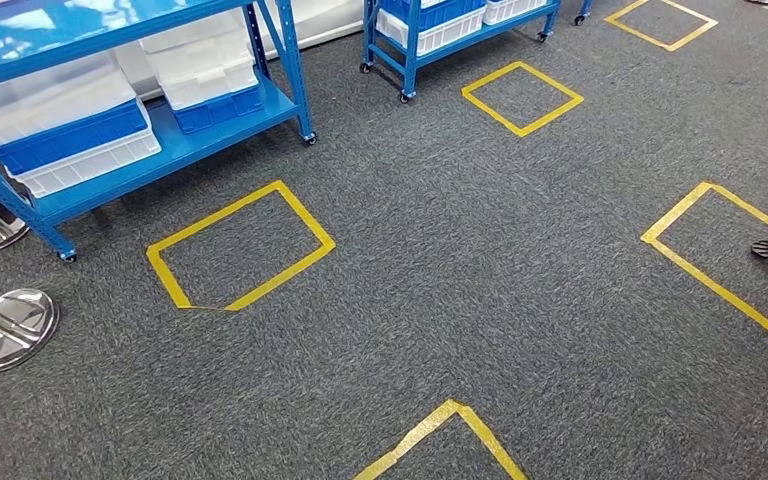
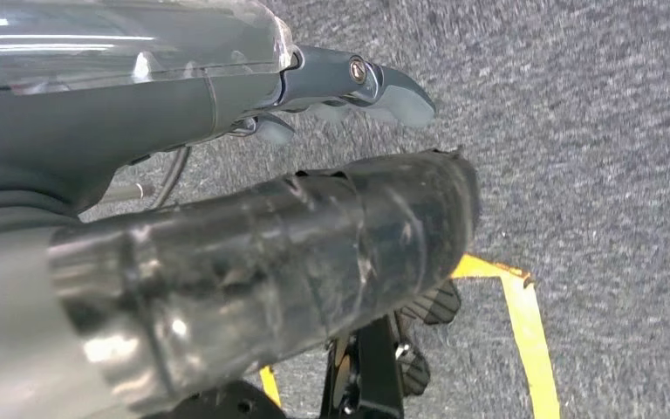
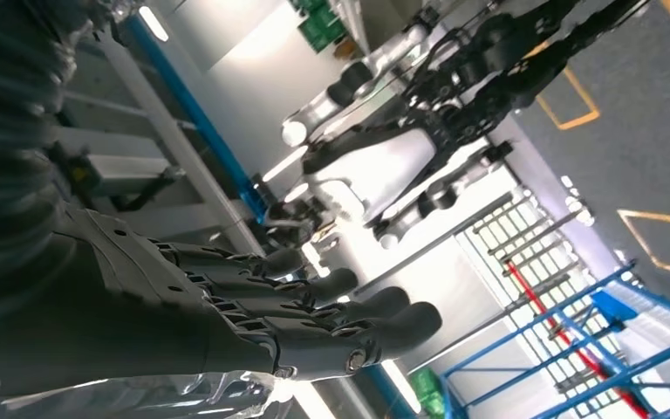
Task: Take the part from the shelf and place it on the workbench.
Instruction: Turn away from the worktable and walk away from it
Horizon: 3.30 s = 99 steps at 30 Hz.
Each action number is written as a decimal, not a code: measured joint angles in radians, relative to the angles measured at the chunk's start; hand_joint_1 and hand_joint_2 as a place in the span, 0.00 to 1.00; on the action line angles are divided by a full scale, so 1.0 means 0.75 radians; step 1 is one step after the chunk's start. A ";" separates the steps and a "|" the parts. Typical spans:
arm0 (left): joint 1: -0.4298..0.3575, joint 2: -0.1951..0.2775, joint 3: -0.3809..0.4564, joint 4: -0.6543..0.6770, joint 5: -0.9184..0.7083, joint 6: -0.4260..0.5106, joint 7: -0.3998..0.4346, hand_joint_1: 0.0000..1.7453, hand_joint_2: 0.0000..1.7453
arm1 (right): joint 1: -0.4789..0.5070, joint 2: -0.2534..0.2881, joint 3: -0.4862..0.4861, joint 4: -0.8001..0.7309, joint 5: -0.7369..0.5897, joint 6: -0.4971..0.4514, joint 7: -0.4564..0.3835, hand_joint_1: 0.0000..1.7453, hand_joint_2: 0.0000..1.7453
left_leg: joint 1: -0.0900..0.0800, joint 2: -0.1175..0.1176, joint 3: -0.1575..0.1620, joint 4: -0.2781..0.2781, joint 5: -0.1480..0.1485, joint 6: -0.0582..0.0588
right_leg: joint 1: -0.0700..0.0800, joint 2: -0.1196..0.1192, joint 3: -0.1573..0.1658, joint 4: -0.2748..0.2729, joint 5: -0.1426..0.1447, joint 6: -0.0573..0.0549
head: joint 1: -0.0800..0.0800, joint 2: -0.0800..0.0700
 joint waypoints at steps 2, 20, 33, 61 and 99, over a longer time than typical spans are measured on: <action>0.000 0.000 0.000 0.000 0.000 0.000 0.000 0.00 0.00 | 0.000 0.001 0.001 0.000 0.000 0.000 0.000 0.00 1.00 | 0.000 0.001 -0.002 0.000 0.001 0.004 | 0.000 0.000 -0.078 0.162 -0.079 0.008 | 0.001 0.000; 0.001 -0.003 0.000 0.000 0.000 0.000 0.000 0.00 0.00 | 0.002 -0.001 0.002 0.000 0.000 0.000 0.000 0.00 1.00 | 0.002 -0.006 -0.180 0.403 -0.175 -0.054 | 0.001 0.001 0.034 -0.089 0.064 -0.048 | -0.001 0.000; -0.001 0.001 0.000 0.000 0.000 0.000 0.000 0.00 0.00 | 0.002 0.000 0.001 0.000 0.000 0.001 0.000 0.00 1.00 | 0.000 0.002 -0.007 0.004 0.000 0.010 | -0.004 0.002 -0.106 0.213 -0.098 0.007 | 0.003 0.000; -0.001 0.002 0.000 0.000 0.000 0.000 0.000 0.00 0.00 | 0.002 -0.002 0.000 0.000 0.000 0.000 0.000 0.00 1.00 | -0.001 0.002 -0.011 0.009 0.003 0.007 | -0.004 0.005 -0.011 0.017 -0.008 0.001 | 0.004 0.000; -0.001 -0.003 -0.001 0.000 0.000 0.000 0.001 0.00 0.00 | 0.002 0.001 0.001 0.001 0.000 0.001 0.000 0.00 1.00 | -0.005 -0.001 -0.013 0.042 -0.023 0.000 | -0.005 -0.001 0.002 0.002 0.043 0.011 | 0.006 0.000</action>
